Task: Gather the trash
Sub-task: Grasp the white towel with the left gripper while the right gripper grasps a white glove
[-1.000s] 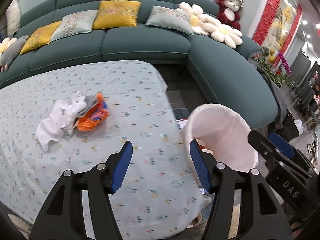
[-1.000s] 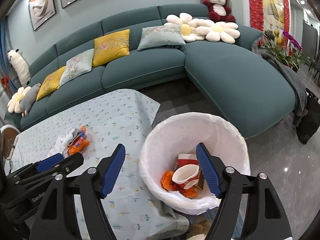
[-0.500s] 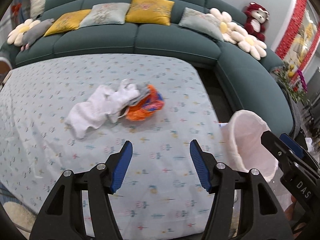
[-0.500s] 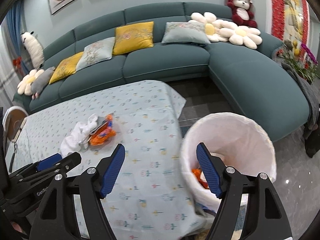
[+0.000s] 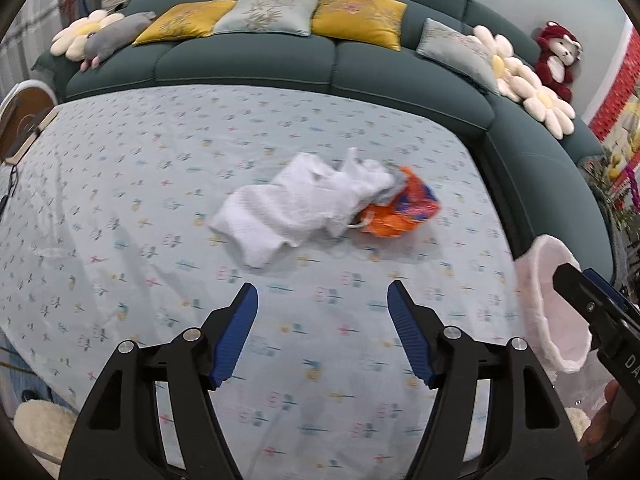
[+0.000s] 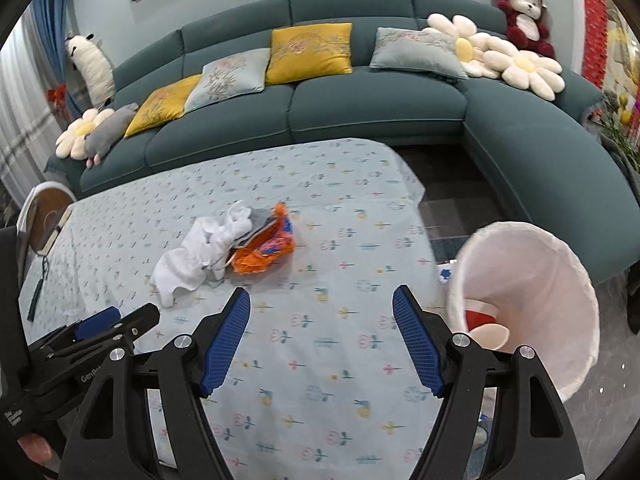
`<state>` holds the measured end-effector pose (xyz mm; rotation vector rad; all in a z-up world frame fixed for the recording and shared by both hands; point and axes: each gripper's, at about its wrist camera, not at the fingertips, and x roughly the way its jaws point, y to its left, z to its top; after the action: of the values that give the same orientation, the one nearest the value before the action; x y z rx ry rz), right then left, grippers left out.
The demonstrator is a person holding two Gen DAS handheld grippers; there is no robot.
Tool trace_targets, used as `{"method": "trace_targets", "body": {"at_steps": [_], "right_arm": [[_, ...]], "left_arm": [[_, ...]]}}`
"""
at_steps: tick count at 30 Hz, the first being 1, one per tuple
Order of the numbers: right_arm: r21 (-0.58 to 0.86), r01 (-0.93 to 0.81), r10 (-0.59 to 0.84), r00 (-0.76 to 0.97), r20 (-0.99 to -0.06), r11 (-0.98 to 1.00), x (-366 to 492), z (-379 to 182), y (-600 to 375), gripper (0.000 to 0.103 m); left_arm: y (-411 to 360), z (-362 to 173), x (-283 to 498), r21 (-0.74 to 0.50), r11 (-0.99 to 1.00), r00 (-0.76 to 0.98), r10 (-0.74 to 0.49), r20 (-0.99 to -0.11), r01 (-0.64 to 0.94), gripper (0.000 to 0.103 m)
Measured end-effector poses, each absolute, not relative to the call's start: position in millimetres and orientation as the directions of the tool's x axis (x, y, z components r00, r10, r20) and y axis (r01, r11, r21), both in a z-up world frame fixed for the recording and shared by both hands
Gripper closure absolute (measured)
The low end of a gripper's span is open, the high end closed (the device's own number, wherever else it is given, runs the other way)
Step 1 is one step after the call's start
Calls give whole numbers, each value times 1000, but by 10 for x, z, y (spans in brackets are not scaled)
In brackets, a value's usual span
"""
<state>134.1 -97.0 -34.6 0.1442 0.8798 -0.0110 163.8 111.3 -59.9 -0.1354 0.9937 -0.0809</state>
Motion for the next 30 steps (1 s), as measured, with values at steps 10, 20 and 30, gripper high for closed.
{"method": "trace_targets", "body": {"at_steps": [10, 20, 30], "right_arm": [[126, -2, 102, 596, -796, 992, 1735, -588, -517, 32], [156, -50, 158, 547, -822, 986, 2337, -863, -160, 36], [142, -103, 174, 506, -845, 985, 2897, -1140, 142, 56]], "left_arm": [[1501, -806, 2017, -156, 987, 519, -117, -847, -31, 39], [1596, -1172, 2607, -189, 982, 450, -160, -878, -18, 32], [1625, -1503, 2917, -200, 980, 403, -177, -898, -16, 41]]}}
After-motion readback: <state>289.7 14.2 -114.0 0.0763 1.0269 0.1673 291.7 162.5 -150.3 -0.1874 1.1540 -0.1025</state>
